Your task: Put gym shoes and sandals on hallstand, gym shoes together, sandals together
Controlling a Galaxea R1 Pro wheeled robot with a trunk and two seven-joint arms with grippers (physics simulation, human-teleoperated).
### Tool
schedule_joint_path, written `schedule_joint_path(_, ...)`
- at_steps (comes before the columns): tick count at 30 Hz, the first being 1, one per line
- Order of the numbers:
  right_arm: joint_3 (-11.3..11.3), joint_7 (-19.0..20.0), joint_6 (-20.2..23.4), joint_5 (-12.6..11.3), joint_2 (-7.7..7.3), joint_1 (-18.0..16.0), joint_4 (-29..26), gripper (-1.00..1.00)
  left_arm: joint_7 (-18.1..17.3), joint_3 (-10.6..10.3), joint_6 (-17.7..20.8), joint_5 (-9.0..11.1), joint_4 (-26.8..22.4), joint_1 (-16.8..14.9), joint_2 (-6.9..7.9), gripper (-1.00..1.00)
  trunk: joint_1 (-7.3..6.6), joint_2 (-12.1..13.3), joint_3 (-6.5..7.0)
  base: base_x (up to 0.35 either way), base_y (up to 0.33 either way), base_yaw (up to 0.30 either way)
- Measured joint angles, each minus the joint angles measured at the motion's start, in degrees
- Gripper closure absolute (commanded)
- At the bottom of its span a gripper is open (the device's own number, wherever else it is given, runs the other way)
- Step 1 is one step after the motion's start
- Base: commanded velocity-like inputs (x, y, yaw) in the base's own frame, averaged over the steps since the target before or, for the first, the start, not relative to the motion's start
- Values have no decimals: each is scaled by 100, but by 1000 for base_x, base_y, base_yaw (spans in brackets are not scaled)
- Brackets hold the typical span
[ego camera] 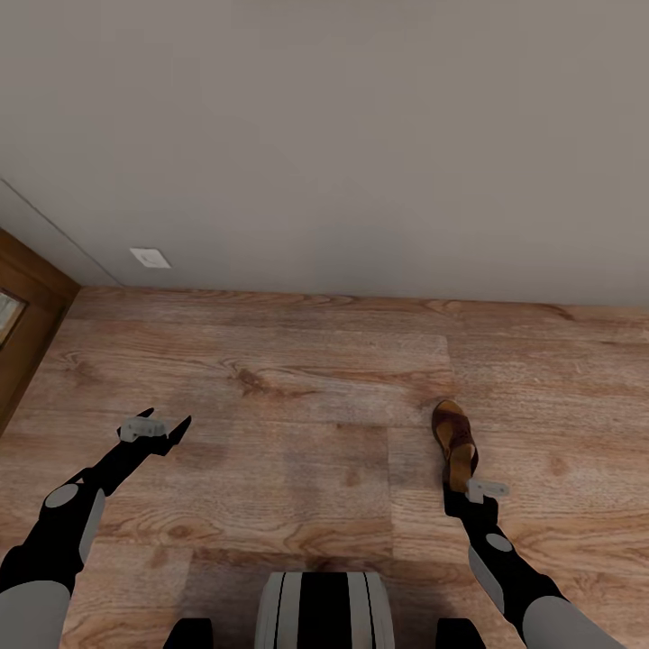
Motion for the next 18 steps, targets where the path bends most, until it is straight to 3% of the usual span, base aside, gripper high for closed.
schedule_joint_path(15,-1,-8,-3,16,-2,-1,-18,100,0,-10,2,-9,-111,4,-7,-100,0,0,0,0,0,0)
schedule_joint_path(18,20,1,2,29,0,-1,-18,100,4,-7,9,-8,-116,3,-7,-100,-8,4,66,0,0,0)
